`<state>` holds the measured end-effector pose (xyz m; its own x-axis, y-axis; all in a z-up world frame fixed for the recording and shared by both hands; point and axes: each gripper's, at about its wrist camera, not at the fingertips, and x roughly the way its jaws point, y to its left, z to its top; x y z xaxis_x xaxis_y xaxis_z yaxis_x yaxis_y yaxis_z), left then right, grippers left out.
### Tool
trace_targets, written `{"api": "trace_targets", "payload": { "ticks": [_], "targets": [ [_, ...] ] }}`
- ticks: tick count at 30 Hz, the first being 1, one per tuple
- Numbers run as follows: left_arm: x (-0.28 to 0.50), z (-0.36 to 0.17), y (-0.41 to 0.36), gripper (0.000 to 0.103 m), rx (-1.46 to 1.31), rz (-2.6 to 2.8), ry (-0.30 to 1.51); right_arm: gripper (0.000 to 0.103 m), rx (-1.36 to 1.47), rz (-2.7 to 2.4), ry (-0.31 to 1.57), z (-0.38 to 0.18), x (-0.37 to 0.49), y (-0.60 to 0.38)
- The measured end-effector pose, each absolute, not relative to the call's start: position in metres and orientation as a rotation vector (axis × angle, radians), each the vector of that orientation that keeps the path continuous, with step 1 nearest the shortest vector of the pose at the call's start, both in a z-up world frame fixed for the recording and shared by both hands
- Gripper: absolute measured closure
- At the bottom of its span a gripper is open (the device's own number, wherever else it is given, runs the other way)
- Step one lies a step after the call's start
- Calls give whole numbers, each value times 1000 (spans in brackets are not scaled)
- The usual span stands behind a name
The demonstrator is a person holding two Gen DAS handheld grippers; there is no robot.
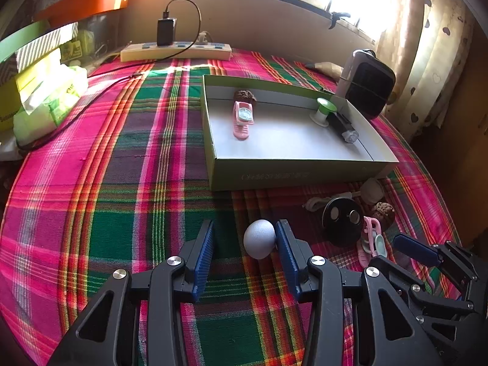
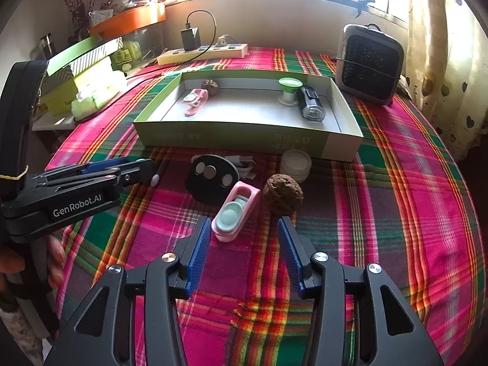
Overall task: Organize objects
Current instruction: 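Close the left tool on the white knob while the right tool moves to the pink-and-mint clip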
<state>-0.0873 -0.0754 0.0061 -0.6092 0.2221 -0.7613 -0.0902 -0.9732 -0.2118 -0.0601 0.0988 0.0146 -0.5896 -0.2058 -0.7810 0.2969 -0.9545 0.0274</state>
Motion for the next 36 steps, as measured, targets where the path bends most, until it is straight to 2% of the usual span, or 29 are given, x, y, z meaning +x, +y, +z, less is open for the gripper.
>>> {"api": "trace_targets", "payload": {
  "ticks": [22,32,36],
  "targets": [
    [-88,6,-71,62,-1313,2648,-181,56,1264,-2549,104,5,-73,100],
    [-88,7,-68,62,-1301,2663,-162,56,1235,-2561,158,3,-80,97],
    [-88,6,-69,62,-1296,2671,-166,62,1232,-2558,151,3,-81,100]
  ]
}}
